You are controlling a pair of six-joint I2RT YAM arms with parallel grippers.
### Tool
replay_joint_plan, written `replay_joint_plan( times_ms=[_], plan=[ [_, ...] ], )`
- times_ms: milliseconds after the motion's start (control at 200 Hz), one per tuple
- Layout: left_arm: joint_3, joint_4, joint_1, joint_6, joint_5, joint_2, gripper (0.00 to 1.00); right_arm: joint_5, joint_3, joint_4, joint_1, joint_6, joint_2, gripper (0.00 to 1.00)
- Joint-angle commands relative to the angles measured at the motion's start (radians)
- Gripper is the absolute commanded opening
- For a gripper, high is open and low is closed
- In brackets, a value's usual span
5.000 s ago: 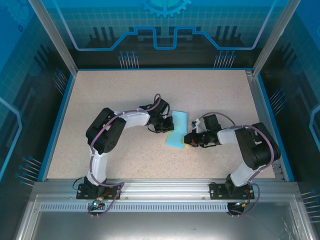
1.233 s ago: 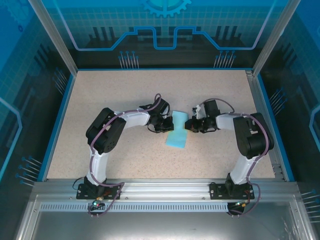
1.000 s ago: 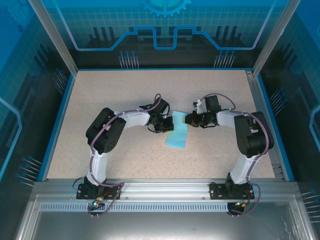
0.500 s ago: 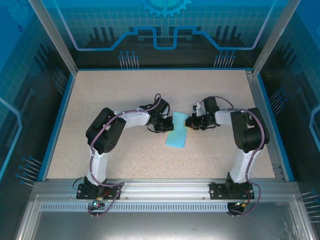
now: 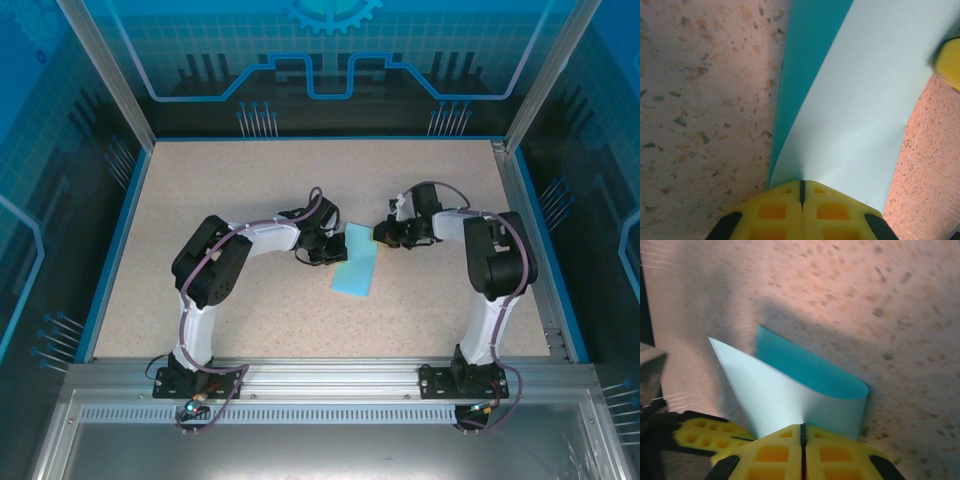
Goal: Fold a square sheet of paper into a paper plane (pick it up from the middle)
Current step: Fold the square sheet of paper in half at the center of the table.
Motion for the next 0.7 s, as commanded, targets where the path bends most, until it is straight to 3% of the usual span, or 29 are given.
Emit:
replay_joint_plan(
  times_ms=[0, 420, 695],
  plan=[
    [-0.001, -0.084, -0.006, 0.019, -0.029, 0.037, 0.0, 0.023, 0.013, -0.047, -0.01, -0.013, 0.051, 0.09],
    [0.001, -0.088, -0.006, 0.024, -0.027, 0.037, 0.0, -0.034, 0.116, -0.125, -0.022, 0.012, 0.005, 0.09],
    [0.003, -0.082, -0.005, 0.018, -0.02, 0.042, 0.0, 0.0, 0.153, -0.123, -0.03, 0.047, 0.094, 0.09]
  ],
)
